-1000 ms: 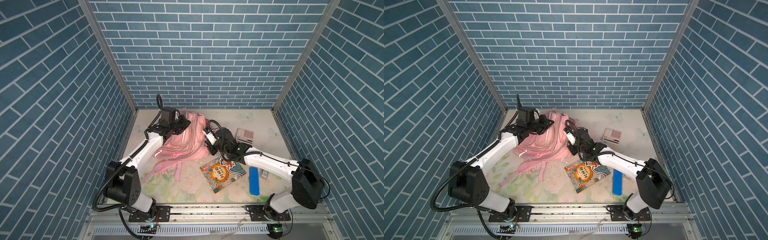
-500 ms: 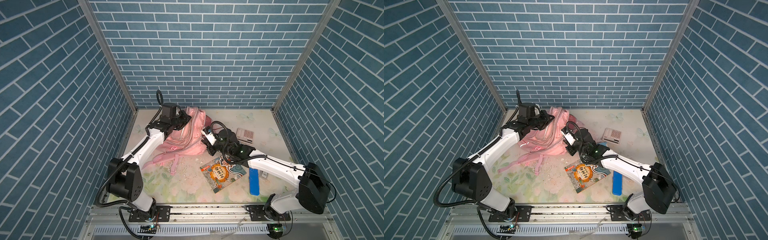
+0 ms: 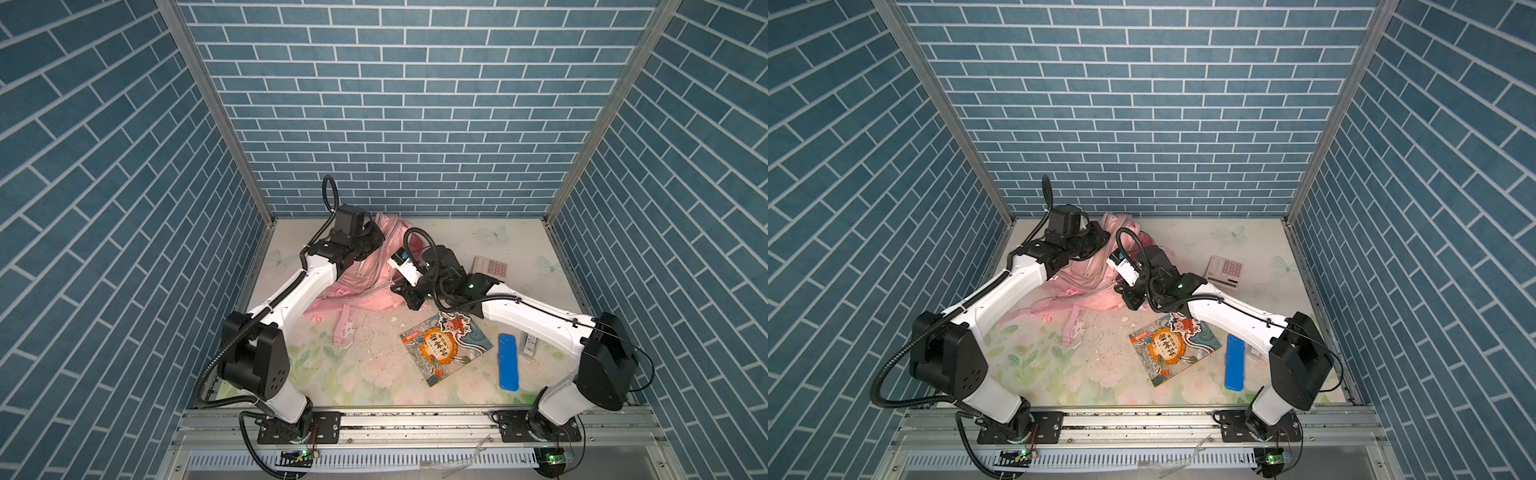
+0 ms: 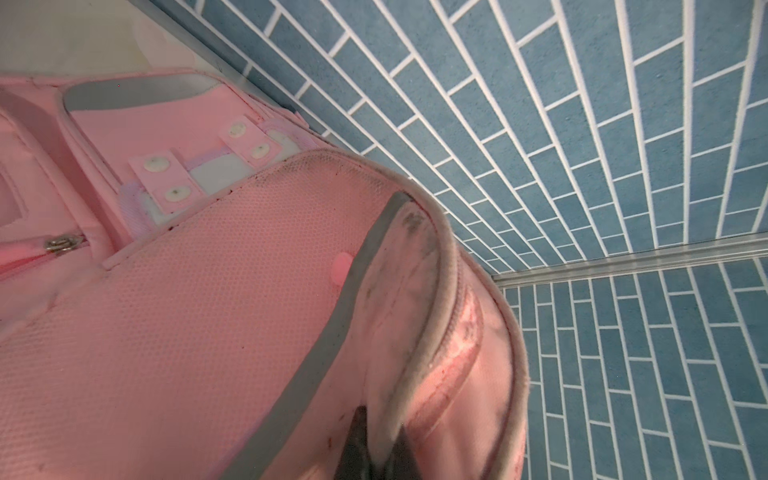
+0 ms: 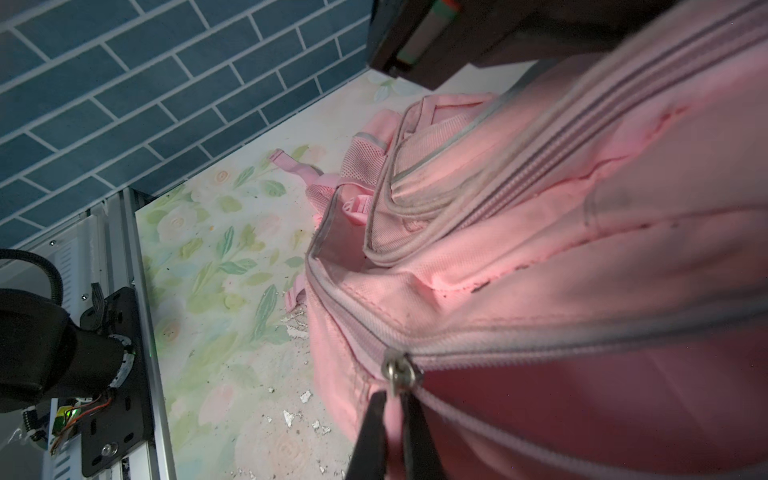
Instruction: Pack the student bag
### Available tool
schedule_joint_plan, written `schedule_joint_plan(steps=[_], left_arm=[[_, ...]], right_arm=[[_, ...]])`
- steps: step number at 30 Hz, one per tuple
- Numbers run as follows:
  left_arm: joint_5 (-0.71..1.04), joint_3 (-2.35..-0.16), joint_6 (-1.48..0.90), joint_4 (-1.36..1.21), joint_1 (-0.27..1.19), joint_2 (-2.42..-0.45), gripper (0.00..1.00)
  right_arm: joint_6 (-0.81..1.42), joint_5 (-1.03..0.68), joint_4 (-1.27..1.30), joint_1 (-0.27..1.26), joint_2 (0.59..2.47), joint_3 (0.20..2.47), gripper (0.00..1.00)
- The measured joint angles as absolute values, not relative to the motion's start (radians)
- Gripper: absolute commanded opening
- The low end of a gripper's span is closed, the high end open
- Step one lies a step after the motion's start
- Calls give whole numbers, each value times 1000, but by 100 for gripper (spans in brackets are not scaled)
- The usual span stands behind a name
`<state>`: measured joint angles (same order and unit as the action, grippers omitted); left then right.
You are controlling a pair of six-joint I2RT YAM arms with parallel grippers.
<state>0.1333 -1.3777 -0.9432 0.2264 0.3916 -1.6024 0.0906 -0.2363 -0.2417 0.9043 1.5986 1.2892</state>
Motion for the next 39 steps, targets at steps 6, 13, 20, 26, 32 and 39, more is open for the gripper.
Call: schedule_joint_plan(steps=[6, 13, 20, 26, 32, 39], left_arm=[[84, -1387, -939, 214, 398, -1603, 0], [34, -1399, -953, 204, 421, -1622, 0], [-14, -1443, -957, 207, 451, -1671, 0], [-29, -1454, -972, 212, 455, -1682, 0], [-22, -1490, -1004, 205, 456, -1717, 0], [-13, -1510, -1025, 206, 452, -1730, 0]], right_arm=[[189, -56, -403, 921, 1606, 1380, 0], [329, 16, -482, 939, 1607, 1430, 0], [479, 26, -562, 943, 1640, 1502, 0], [500, 26, -489, 963, 1638, 1454, 0], [457, -3, -358, 1010, 1644, 1325, 0], [387, -24, -274, 999, 1640, 1272, 0]])
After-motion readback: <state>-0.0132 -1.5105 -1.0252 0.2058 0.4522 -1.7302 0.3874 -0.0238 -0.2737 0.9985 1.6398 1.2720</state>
